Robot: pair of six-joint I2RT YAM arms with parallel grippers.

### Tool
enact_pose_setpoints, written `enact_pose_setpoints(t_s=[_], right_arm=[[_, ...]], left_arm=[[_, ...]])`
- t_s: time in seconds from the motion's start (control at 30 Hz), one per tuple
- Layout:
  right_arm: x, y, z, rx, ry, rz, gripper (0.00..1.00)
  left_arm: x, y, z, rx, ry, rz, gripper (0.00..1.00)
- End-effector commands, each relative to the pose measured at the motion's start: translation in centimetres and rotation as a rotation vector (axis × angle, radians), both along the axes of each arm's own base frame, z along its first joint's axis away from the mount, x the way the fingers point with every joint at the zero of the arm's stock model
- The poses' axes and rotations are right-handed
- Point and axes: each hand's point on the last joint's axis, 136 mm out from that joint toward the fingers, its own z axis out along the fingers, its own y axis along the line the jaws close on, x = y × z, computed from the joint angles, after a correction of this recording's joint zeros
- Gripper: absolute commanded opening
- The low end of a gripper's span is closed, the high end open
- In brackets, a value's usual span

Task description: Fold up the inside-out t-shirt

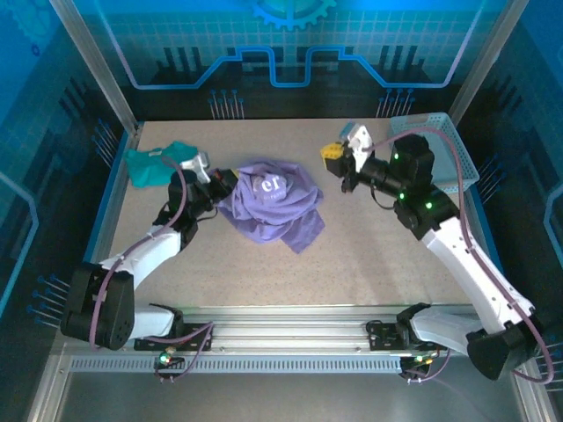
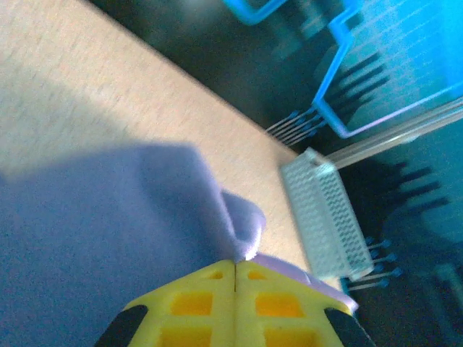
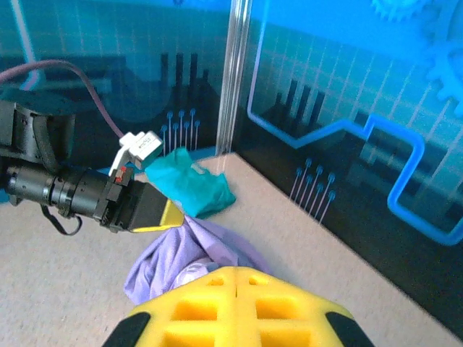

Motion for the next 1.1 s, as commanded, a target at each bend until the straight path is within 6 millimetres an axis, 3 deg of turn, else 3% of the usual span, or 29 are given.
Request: enact_pose_setpoints(t_s=[0.0, 0.1, 0.2, 0.27, 0.3, 0.47, 0.53, 0.63, 0.73, 0.8, 0.87, 0.97, 1.07], right_arm=[[-0.3, 1.0, -9.4, -0.073, 0.247, 0.005, 0.00], [-0.5, 3.2, -14.0, -0.144, 0.351, -0.004, 0.03], [0.3, 6.1, -17.0, -0.184, 0.402, -0.050, 0.33], [1.2, 7.5, -19.1, -0.202, 0.456, -0.078, 0.48], [1.9, 8.0, -20.3, -0.216, 0.485, -0.107, 0.62], [6.1, 10.2, -24.8, -0.191, 0.592, -0.173, 0.70], [7.4, 11.6, -25.9, -0.172, 0.618, -0.145, 0.65], [7.9, 12.0, -26.7, -0.194, 0.638, -0.121, 0.24], [6.2, 10.4, -26.3, -0.214, 0.600, -0.097, 0.04], [4.2, 9.8, -26.1, -0.216, 0.561, -0.045, 0.00], [2.3, 9.5, -26.5, -0.226, 0.542, 0.001, 0.00], [0.9, 9.5, -27.5, -0.240, 0.532, 0.023, 0.00], [0.6, 9.7, -27.7, -0.231, 0.524, 0.023, 0.00]], left_arm=[[-3.1, -1.0, -5.4, 0.114, 0.074, -0.060, 0.03], [-5.1, -1.7, -7.4, 0.119, 0.105, -0.113, 0.00], [-5.9, -1.9, -7.6, 0.111, 0.105, -0.127, 0.00], [-6.2, -2.3, -7.5, 0.111, 0.104, -0.144, 0.00], [-6.3, -2.3, -7.6, 0.113, 0.109, -0.144, 0.00], [-6.6, -2.2, -7.3, 0.122, 0.102, -0.142, 0.00], [-6.7, -2.0, -7.2, 0.137, 0.101, -0.138, 0.00], [-6.8, -0.8, -7.5, 0.177, 0.138, -0.083, 0.00], [-7.4, 2.2, -8.5, 0.272, 0.222, 0.053, 0.05], [-7.8, 3.5, -8.4, 0.329, 0.232, 0.097, 0.13], [-8.0, 3.3, -7.4, 0.367, 0.201, 0.063, 0.25], [-8.1, 1.7, -5.5, 0.430, 0.144, -0.019, 0.45], [-8.0, -0.9, -3.6, 0.485, 0.052, -0.108, 0.56]])
